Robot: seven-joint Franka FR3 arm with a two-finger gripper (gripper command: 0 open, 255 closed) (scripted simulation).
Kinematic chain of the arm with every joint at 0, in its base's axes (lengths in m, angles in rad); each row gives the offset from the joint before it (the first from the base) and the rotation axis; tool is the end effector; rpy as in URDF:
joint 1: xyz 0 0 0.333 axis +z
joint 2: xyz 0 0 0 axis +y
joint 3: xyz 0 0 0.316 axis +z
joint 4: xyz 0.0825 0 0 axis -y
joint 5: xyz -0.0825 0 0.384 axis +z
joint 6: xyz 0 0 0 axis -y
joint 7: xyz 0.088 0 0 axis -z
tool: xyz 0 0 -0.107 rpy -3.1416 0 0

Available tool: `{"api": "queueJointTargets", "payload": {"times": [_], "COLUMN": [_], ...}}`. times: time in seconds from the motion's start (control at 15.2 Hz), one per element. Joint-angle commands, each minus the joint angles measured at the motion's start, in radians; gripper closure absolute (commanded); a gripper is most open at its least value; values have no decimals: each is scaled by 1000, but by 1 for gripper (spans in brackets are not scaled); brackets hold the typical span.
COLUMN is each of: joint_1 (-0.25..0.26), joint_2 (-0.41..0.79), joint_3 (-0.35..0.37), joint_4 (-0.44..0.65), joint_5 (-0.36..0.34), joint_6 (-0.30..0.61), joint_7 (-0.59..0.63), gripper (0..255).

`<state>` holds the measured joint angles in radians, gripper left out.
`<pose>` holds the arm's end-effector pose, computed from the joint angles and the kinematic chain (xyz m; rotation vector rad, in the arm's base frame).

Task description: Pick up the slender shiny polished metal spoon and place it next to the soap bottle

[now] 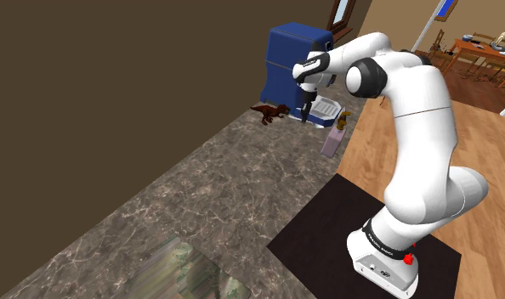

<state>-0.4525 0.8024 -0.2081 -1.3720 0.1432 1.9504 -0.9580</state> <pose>0.5841 -0.4056 0.2274 -2.9732 -0.4142 0.2449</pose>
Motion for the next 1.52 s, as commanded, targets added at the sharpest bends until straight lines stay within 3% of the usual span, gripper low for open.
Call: {"api": "queueJointTargets", "payload": {"times": [0.0,1.45], "joint_1": [1,4], "joint_2": [-17,-137], "joint_3": [-2,-18], "joint_4": [-3,99], "joint_5": [-2,-25], "joint_6": [-14,-234], "joint_7": [0,9], "gripper": [255,255]}}
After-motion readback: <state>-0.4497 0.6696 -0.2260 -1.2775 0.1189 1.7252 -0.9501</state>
